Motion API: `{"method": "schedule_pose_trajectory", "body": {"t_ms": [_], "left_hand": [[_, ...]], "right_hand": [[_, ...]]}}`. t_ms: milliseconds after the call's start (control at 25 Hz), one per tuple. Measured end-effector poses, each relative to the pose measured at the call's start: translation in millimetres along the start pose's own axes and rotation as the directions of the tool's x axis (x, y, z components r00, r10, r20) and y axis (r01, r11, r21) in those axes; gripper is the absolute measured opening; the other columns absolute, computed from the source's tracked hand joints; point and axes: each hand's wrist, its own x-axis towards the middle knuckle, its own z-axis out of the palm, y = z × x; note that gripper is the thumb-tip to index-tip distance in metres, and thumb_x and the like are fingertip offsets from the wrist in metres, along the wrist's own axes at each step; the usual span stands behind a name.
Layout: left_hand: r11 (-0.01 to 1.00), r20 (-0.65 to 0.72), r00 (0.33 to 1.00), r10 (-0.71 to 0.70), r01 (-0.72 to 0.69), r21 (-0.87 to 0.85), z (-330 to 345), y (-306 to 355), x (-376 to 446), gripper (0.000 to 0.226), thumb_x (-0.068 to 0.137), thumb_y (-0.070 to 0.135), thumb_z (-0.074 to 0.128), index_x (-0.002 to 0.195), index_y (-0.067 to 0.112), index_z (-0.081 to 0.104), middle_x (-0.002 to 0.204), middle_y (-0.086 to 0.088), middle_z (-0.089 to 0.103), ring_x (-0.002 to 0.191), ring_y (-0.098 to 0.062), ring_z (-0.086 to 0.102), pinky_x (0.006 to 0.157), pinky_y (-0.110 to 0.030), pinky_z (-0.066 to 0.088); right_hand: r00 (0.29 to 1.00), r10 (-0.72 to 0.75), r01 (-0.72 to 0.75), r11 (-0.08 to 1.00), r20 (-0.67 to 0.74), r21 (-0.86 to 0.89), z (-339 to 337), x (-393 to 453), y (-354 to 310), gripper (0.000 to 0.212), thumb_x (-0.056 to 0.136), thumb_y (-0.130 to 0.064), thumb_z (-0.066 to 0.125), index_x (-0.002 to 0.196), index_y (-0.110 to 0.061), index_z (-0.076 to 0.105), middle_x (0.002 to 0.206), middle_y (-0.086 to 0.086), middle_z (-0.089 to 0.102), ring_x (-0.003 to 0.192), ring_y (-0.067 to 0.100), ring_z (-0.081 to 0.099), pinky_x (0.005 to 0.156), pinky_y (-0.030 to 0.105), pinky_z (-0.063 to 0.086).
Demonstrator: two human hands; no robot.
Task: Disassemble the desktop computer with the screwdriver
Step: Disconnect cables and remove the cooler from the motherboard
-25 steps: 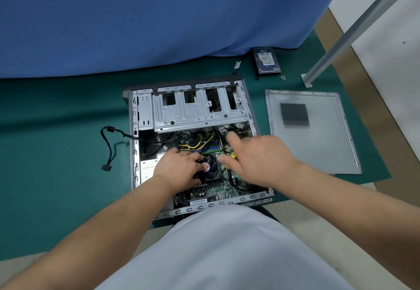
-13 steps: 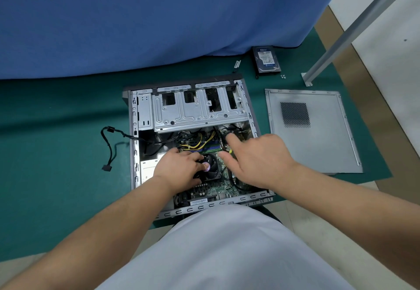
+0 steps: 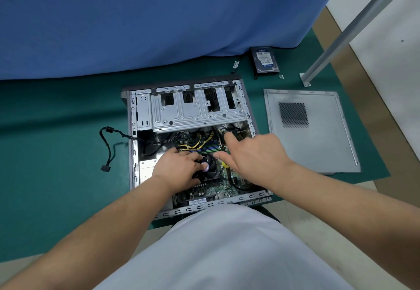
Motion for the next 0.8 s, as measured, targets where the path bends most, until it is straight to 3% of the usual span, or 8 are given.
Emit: {"method": "schedule_pose_trajectory", "body": {"t_ms": [120,200,280,360,440,520,640,800], "left_hand": [[1.000,0.001,1.000,-0.005,0.005,-0.002,-0.7,0.3,-0.6,0.054,0.094,0.067,0.050,0.145,0.049,0.049,0.150,0.017,0.046,0.134,-0.015,0.051,0.096,-0.040,0.038],[1.000,-0.010,1.000,-0.001,0.001,0.002,0.2,0.8,-1.5,0.054,0.093,0.067,0.050,0.144,0.049,0.050,0.146,0.016,0.048,0.132,-0.015,0.053,0.094,-0.040,0.038],[1.000,-0.014,1.000,-0.004,0.004,0.004,0.1,0.8,-1.5,0.054,0.093,0.068,0.051,0.143,0.048,0.051,0.146,0.016,0.049,0.132,-0.015,0.053,0.095,-0.039,0.038],[1.000,-0.006,1.000,-0.007,0.007,0.002,0.3,0.2,-1.3,0.055,0.093,0.068,0.051,0.143,0.047,0.051,0.149,0.017,0.047,0.133,-0.014,0.052,0.096,-0.040,0.039],[1.000,-0.003,1.000,-0.003,0.003,0.009,1.6,1.0,-0.7,0.055,0.093,0.067,0.051,0.144,0.048,0.049,0.150,0.016,0.047,0.134,-0.015,0.052,0.096,-0.040,0.038],[1.000,0.003,1.000,-0.003,0.003,0.003,1.2,-0.3,-0.2,0.055,0.093,0.067,0.051,0.145,0.049,0.049,0.151,0.017,0.046,0.135,-0.014,0.051,0.096,-0.040,0.038],[1.000,-0.003,1.000,0.003,-0.003,0.002,3.1,-0.6,-0.3,0.055,0.093,0.067,0.050,0.144,0.049,0.050,0.151,0.017,0.047,0.134,-0.014,0.052,0.096,-0.040,0.040],[1.000,-0.001,1.000,-0.002,0.002,0.006,3.6,-0.5,0.3,0.055,0.093,0.067,0.051,0.144,0.049,0.049,0.150,0.016,0.047,0.133,-0.015,0.052,0.096,-0.040,0.040]], "right_hand": [[0.952,-0.304,0.301,0.950,0.025,0.083,-1.5,0.9,3.7,0.024,0.097,-0.040,0.040,0.104,-0.018,0.047,0.071,0.000,0.053,0.071,0.027,0.058,0.060,0.036,0.041],[0.908,-0.420,0.416,0.901,0.007,0.122,-5.2,-0.9,5.1,0.031,0.083,-0.037,0.045,0.107,-0.019,0.053,0.086,0.002,0.057,0.083,0.026,0.053,0.073,0.039,0.040],[0.952,-0.307,0.307,0.948,-0.007,0.081,-6.9,-4.6,-3.3,0.039,0.090,-0.050,0.042,0.111,-0.020,0.055,0.086,0.003,0.061,0.084,0.027,0.056,0.071,0.040,0.039],[0.995,-0.100,0.101,0.994,-0.022,0.041,-2.7,-6.4,-9.8,0.055,0.099,-0.068,0.027,0.108,-0.020,0.053,0.070,0.002,0.062,0.068,0.028,0.063,0.055,0.032,0.033],[1.000,0.014,-0.014,1.000,-0.025,0.020,0.2,-5.4,-8.6,0.055,0.102,-0.067,0.022,0.105,-0.020,0.050,0.058,-0.002,0.058,0.055,0.027,0.063,0.049,0.026,0.026],[0.993,-0.120,0.121,0.992,-0.023,0.039,1.5,-2.7,-2.3,0.042,0.106,-0.053,0.027,0.110,-0.018,0.050,0.070,-0.001,0.061,0.066,0.027,0.065,0.052,0.033,0.038],[0.932,-0.362,0.360,0.927,0.006,0.106,-1.6,-1.5,7.4,0.035,0.100,-0.041,0.037,0.120,-0.017,0.053,0.096,0.002,0.058,0.090,0.025,0.055,0.079,0.041,0.046],[0.999,0.002,-0.005,0.997,0.036,0.081,-1.5,-4.7,2.0,0.055,0.101,-0.066,0.018,0.114,-0.020,0.045,0.065,-0.002,0.052,0.067,0.028,0.063,0.052,0.031,0.035]]}}
